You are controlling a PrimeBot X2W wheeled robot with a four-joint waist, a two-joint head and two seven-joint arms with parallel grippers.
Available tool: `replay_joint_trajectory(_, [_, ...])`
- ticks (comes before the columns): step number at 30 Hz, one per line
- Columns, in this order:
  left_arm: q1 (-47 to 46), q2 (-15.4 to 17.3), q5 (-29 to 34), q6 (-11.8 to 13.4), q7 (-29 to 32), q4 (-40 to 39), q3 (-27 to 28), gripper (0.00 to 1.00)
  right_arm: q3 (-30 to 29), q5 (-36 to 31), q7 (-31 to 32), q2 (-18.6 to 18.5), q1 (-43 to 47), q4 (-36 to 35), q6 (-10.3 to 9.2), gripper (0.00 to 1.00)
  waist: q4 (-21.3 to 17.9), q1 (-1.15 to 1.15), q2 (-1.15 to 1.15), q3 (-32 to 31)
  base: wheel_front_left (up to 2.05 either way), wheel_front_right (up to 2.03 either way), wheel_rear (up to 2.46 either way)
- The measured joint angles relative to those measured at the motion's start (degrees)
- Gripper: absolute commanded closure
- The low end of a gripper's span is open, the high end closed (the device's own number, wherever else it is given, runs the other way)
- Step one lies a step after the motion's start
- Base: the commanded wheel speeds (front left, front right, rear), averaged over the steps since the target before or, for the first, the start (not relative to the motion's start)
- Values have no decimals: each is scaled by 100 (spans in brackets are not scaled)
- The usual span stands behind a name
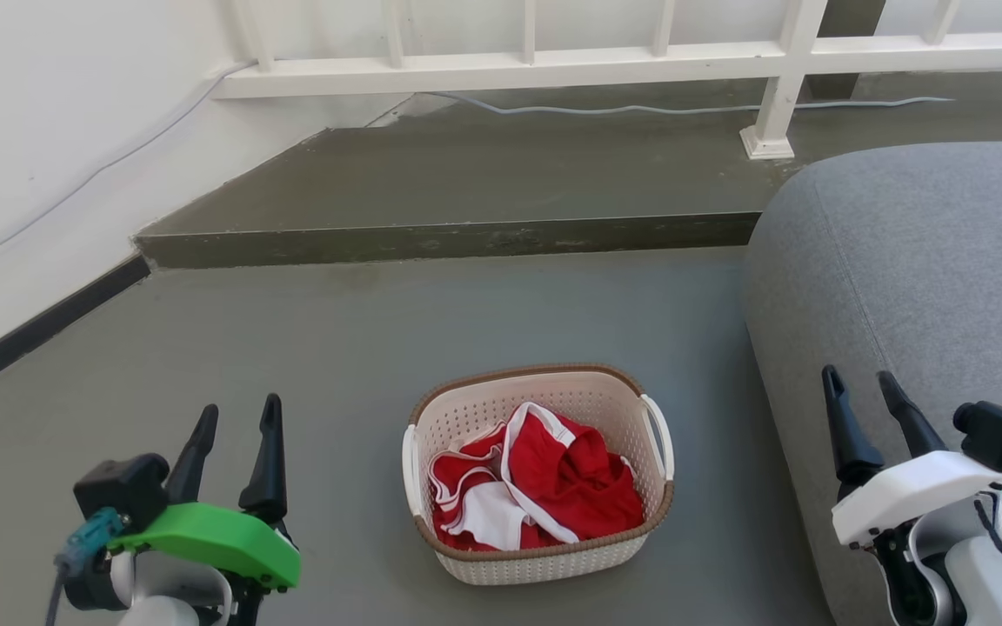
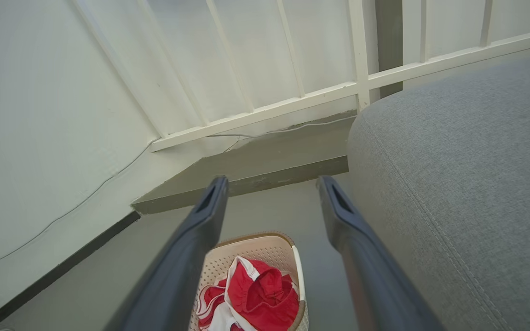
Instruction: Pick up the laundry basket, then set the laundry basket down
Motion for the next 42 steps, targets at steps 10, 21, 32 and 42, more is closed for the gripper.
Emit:
replay_joint_trajectory(10, [105, -1, 672, 143, -177, 132, -189, 0, 170, -689, -207, -25, 10, 115, -152, 0, 18, 0, 0, -31, 0, 0, 0])
replay_joint_trajectory(21, [112, -9, 1354, 285, -356, 309, -389, 0, 279, -1390, -401, -30, 31, 180, -299, 0, 29, 0, 0, -55, 0, 0, 0])
replay_joint_trajectory(32, [127, -54, 1573, 342, -352, 492, -424, 0, 315, -1678, -501, -31, 148, 250, -354, 0, 22, 0, 0, -67, 0, 0, 0])
replay_joint_trajectory(42, [127, -54, 1573, 342, -352, 598, -408, 0, 296, -1678, -501, -24, 148, 274, -354, 0, 14, 0, 0, -53, 0, 0, 0])
